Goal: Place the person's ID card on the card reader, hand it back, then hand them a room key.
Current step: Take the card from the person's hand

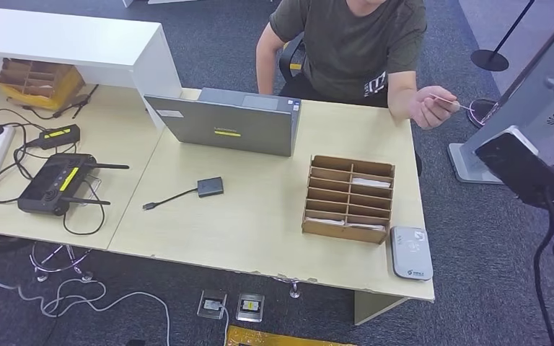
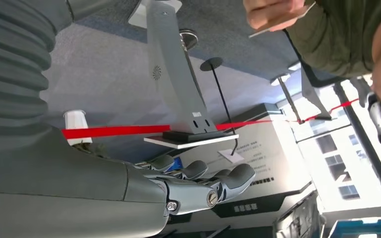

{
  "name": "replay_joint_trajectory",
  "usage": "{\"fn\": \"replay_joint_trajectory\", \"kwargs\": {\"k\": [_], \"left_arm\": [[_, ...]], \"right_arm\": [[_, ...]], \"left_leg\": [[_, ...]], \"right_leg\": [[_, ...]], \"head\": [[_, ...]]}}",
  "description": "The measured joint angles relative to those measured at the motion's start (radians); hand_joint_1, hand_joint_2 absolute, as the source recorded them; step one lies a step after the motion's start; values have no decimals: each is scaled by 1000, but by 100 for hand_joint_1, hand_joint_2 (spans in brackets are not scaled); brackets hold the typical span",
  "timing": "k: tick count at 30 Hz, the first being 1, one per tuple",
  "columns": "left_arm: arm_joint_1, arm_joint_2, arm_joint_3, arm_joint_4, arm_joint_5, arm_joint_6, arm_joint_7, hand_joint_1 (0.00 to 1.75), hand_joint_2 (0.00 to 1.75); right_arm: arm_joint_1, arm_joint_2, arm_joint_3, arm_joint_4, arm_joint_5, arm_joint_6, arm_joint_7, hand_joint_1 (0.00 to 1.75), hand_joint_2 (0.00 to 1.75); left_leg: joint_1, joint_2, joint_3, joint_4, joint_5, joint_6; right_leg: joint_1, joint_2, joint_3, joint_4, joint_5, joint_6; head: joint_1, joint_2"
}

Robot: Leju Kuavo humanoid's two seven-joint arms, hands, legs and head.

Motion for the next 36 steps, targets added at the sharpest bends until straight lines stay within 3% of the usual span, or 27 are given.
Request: {"fn": "replay_joint_trajectory", "kwargs": {"k": [23, 24, 27, 28, 36], "left_arm": [[-23, -9, -3, 0, -37, -12, 18, 0, 0], [-23, -9, -3, 0, -38, -12, 18, 0, 0], [-25, -9, -3, 0, -41, -12, 18, 0, 0], [-25, -9, -3, 0, -41, -12, 18, 0, 0], [-26, -10, -3, 0, -43, -12, 22, 0, 0]], "right_arm": [[-74, 20, 247, 190, 86, 103, 21, 0, 175], [-78, 22, 255, 198, 97, 103, 25, 25, 175], [-87, 28, 276, 223, 120, 99, 33, 156, 175], [-90, 30, 282, 232, 125, 96, 35, 175, 175], [-98, 41, 327, 316, 117, 78, 30, 175, 175]], "left_leg": [[0, -1, 0, 0, 0, 0], [0, -1, 0, 0, 0, 0], [0, -1, 0, 0, 0, 0], [0, -1, 0, 0, 0, 0], [0, -1, 0, 0, 0, 0]], "right_leg": [[0, -1, 0, 0, 0, 0], [0, -1, 0, 0, 0, 0], [0, -1, 0, 0, 0, 0], [0, -1, 0, 0, 0, 0], [0, -1, 0, 0, 0, 0]], "head": [[0, 0], [0, 0], [0, 0], [0, 0], [0, 0]]}}
